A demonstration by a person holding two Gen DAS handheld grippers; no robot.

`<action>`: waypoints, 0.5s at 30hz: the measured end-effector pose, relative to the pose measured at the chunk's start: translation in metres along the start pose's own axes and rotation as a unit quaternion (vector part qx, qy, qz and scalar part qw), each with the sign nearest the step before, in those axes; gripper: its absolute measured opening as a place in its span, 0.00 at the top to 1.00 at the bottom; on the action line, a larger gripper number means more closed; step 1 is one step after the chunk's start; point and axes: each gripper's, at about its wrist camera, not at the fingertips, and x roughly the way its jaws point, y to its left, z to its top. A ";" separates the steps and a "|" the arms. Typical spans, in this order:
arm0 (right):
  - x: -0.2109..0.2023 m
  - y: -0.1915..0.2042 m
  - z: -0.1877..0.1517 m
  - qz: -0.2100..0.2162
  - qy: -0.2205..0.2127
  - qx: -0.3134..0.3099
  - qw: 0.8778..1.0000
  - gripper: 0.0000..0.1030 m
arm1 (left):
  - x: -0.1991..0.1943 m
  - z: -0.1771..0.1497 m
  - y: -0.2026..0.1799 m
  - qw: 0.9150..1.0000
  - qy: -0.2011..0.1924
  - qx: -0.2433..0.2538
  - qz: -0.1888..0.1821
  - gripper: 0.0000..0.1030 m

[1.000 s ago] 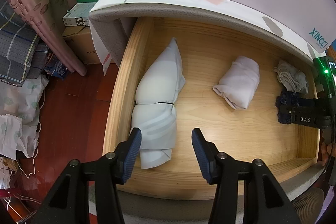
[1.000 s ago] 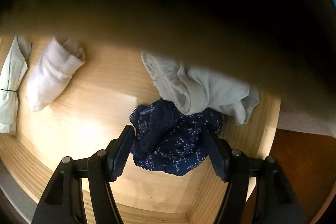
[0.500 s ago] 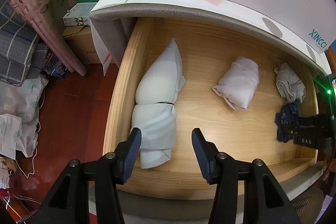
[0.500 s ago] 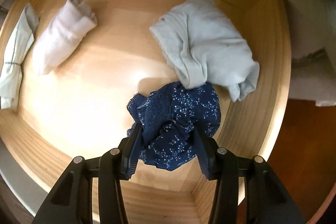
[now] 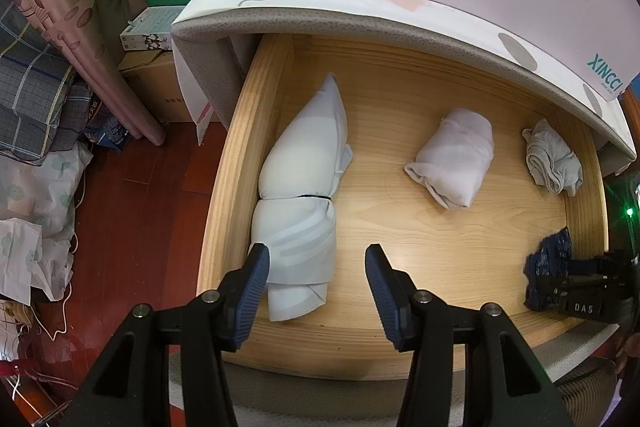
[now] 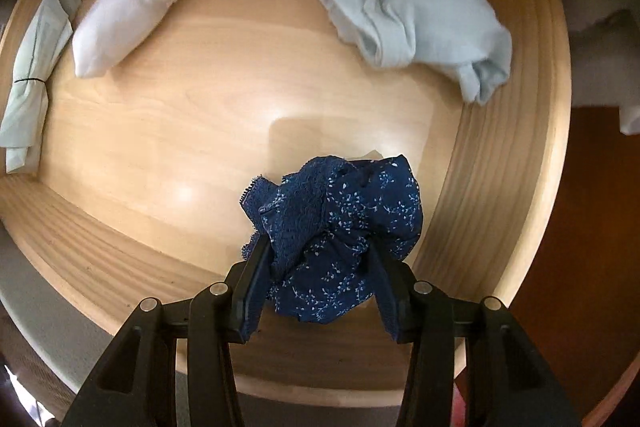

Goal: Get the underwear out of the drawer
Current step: 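Close the right gripper on the navy floral underwear, then lower the left gripper onto the white sock and close it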

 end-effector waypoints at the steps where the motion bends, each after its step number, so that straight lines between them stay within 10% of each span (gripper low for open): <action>1: 0.001 -0.003 0.000 0.002 0.005 0.004 1.000 0.57 | 0.000 0.000 0.000 1.000 0.000 0.000 0.000 0.51; 15: 0.006 -0.005 -0.010 0.022 -0.001 0.041 0.999 0.60 | 0.000 0.000 -0.010 0.999 0.006 0.043 -0.010 0.51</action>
